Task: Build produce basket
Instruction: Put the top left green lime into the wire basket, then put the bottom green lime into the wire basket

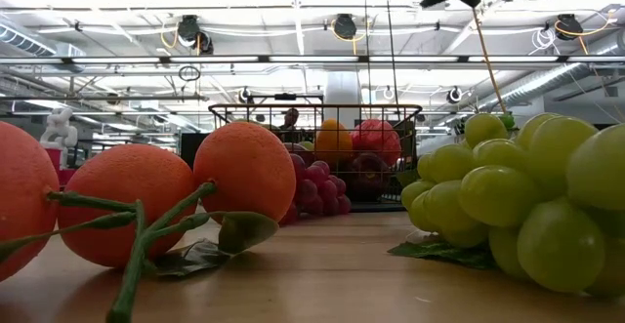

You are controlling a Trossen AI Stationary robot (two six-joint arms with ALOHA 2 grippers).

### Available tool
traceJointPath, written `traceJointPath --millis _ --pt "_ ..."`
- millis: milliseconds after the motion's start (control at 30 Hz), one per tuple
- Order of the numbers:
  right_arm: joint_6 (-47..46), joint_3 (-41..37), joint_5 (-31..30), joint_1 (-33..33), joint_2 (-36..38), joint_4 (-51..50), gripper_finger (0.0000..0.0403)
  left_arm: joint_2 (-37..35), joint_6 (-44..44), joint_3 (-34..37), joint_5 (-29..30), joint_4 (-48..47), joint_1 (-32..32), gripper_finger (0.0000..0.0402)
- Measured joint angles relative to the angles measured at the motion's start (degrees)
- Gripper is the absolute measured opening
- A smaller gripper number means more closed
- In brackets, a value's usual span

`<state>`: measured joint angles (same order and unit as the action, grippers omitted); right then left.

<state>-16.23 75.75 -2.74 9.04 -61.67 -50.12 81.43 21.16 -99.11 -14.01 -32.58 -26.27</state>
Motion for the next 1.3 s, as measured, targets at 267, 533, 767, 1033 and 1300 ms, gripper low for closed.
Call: traceJointPath --millis 267,533,767,1033,1300 --pt "-1.3 0.0 3.0 -0.1 4.3 -2.4 0.0109 0.9 -25.3 1.2 5.7 -12.5 4.0 0.0298" --pt "-7.2 0.0 5.1 -0.2 9.3 -8.6 0.0109 2.1 -43.9 10.0 12.4 -13.3 6.4 0.0299" --pt "-8.4 0.0 5.7 -0.2 13.4 -11.7 0.0109 5.6 -21.7 17.1 13.1 -9.6 6.4 0.0299" --pt "-5.5 0.0 2.5 -0.1 14.7 -11.8 0.0109 13.1 -14.6 19.4 15.8 -10.0 7.5 0.03" --pt "-8.2 0.0 2.8 -0.2 14.5 -12.4 0.0109 16.8 -9.8 18.9 21.9 -10.7 8.4 0.0384"
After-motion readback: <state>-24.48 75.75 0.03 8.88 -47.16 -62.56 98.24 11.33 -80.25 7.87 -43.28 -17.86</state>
